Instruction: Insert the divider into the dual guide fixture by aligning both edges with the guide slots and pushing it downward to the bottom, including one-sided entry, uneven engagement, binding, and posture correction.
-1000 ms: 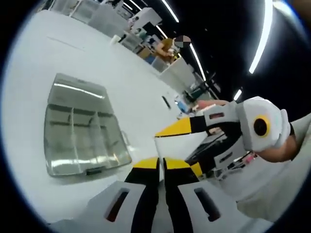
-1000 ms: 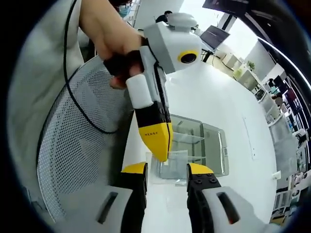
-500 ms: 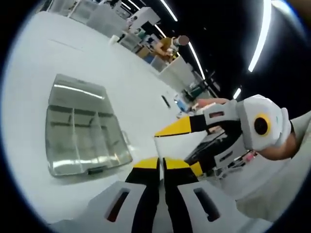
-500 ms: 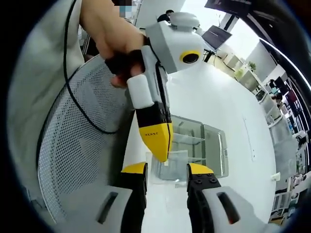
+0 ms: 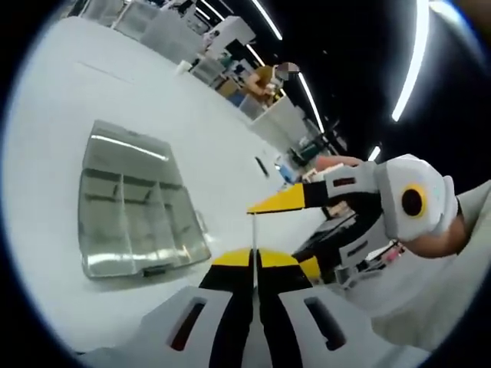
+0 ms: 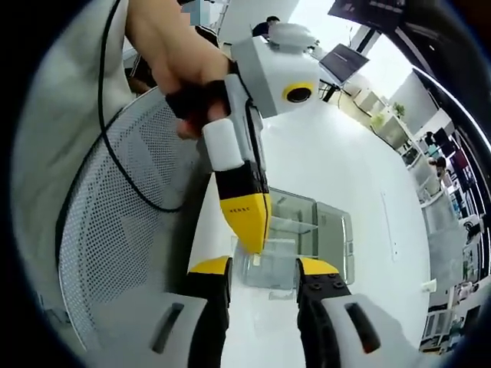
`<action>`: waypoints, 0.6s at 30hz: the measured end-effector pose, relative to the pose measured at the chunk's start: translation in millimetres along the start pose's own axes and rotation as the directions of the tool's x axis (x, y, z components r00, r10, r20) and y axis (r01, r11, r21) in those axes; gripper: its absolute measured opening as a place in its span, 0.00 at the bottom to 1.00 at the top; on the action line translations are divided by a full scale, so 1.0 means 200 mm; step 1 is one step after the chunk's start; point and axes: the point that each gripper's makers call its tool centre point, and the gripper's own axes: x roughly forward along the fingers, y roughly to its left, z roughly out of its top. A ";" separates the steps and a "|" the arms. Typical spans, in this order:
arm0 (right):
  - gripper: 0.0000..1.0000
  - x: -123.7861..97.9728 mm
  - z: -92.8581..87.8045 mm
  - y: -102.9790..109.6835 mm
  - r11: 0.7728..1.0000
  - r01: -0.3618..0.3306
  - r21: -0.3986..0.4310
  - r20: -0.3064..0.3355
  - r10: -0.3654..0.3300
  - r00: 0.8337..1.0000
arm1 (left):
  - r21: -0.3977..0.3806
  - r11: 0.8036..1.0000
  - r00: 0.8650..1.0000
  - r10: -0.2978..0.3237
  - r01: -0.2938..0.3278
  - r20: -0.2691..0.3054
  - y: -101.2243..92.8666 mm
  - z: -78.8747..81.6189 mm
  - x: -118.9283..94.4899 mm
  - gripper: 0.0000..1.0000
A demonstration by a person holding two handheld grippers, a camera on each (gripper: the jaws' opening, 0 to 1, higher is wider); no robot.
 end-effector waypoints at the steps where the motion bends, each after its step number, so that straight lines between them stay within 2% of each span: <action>1: 0.30 0.00 0.00 0.00 1.000 0.001 0.000 0.002 -0.001 1.000 | 0.006 1.000 1.000 0.005 -0.005 0.002 0.01 0.00 0.00 0.00; 7: 0.31 0.00 -0.01 -0.01 1.000 0.002 0.013 0.002 -0.002 1.000 | 0.019 1.000 1.000 0.002 -0.002 0.010 0.02 0.02 -0.01 0.00; 18: 0.29 -0.04 -0.04 -0.07 0.999 -0.015 0.047 0.007 0.015 1.000 | 0.107 0.994 1.000 -0.010 0.008 0.012 0.01 0.03 -0.02 0.00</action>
